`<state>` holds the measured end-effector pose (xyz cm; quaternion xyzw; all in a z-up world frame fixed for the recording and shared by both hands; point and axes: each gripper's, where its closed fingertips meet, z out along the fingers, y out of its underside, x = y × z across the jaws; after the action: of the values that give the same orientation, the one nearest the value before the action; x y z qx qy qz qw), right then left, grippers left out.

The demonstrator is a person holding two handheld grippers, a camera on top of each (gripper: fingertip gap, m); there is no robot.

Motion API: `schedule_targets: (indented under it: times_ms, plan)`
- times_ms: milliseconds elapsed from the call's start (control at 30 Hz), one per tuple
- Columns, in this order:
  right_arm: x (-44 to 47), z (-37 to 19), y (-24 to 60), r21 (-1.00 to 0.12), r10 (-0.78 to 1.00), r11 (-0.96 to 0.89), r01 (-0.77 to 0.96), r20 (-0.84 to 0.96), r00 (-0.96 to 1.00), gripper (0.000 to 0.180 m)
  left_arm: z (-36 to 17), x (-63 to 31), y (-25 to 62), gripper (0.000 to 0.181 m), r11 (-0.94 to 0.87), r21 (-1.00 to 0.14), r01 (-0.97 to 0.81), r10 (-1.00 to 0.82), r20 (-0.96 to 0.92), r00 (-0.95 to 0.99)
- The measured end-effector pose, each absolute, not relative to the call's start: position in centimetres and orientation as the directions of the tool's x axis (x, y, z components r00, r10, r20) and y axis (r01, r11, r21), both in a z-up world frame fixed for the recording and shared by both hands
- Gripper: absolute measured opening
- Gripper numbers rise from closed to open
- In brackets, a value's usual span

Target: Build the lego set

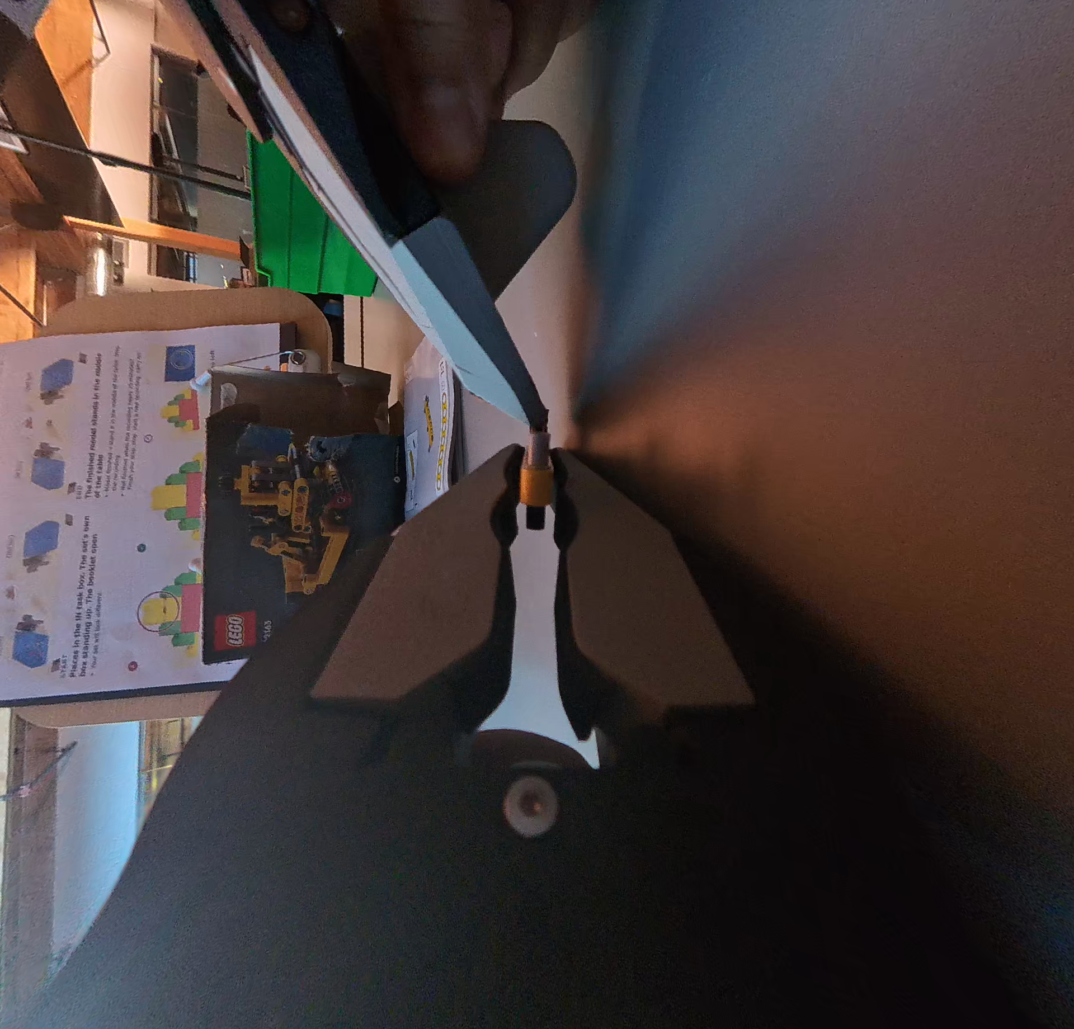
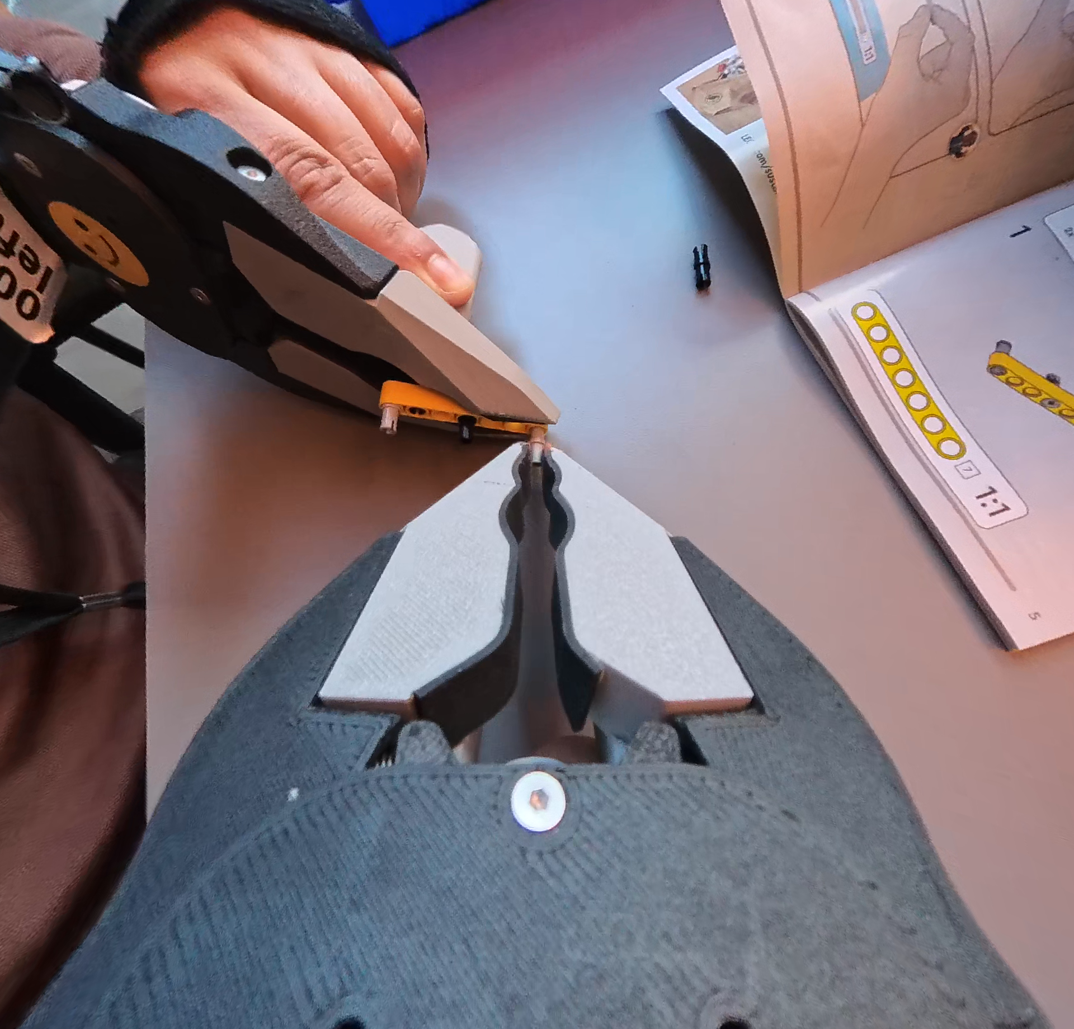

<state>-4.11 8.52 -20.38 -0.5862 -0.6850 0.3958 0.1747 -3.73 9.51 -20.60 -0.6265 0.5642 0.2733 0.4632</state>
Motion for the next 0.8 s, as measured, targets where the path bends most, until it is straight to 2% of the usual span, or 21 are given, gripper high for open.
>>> schedule_targets:
  times_ms: [100, 333, 467, 600, 800]
  plan:
    - [-4.4, -20.2, 8.4, -0.752, 0.937, -0.013, 0.659, -0.239, -0.255, 0.000, -20.6, -3.5, 9.4, 0.005, 0.072, -0.315, -0.946, -0.471, -0.847, 0.246]
    - [-4.5, -20.3, 8.6, -0.752, 0.936, -0.020, 0.659, -0.246, -0.253, 0.000, -20.6, -3.7, 9.6, 0.006, 0.070, -0.292, -0.954, -0.458, -0.859, 0.229]
    - [-4.3, -19.7, 8.7, -0.775, 0.925, -0.031, 0.632, -0.262, -0.276, 0.001, -20.1, -3.6, 9.7, 0.006, 0.080, -0.320, -0.944, -0.445, -0.859, 0.253]
    - [-4.2, -19.1, 9.8, -0.796, 0.928, -0.059, 0.602, -0.266, -0.261, 0.011, -19.3, -4.5, 10.2, 0.006, 0.056, -0.357, -0.933, -0.412, -0.859, 0.304]
    - [-4.2, -17.4, 8.8, -0.852, 0.894, -0.050, 0.521, -0.271, -0.357, 0.017, -17.4, -4.1, 10.1, 0.005, 0.076, -0.538, -0.840, -0.416, -0.783, 0.464]
